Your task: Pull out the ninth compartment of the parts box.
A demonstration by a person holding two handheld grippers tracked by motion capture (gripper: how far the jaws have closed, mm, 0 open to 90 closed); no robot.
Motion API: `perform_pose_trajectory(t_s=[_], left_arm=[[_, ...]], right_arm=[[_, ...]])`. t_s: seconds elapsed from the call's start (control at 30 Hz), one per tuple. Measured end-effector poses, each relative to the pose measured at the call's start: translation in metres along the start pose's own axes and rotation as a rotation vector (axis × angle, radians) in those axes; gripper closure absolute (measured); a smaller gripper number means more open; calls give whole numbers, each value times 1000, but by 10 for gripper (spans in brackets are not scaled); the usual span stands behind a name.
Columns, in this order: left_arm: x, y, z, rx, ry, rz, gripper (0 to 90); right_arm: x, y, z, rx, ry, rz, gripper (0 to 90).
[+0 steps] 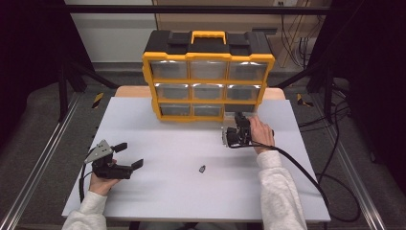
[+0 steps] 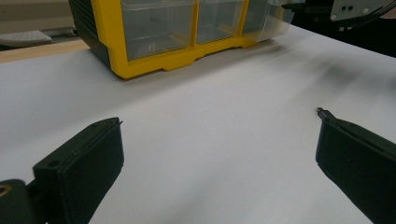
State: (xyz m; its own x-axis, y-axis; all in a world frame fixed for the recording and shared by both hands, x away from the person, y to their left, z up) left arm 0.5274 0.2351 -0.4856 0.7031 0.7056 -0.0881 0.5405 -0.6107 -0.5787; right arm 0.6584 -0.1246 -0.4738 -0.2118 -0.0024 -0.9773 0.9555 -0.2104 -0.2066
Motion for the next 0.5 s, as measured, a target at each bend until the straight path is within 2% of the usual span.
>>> perform_pose_trajectory(t_s=[0.5], left_arm=[[0, 0, 0, 0, 1, -2, 2]], right_arm=[[1, -8, 1, -5, -5, -9, 765]])
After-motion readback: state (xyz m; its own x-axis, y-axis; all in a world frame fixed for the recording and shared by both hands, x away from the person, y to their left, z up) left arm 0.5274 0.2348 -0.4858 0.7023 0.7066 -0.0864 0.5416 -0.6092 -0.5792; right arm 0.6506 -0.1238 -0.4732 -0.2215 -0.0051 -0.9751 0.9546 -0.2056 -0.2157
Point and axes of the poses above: each handheld gripper's, and its own axes: y roughly forward along the jaws, z roughly out of its underside, x roughly to its left, the point moved 10 cm from there along y, roughly forward along the jaws, and after that the axes turned 15 degrees about x, right-handed, at the moved point
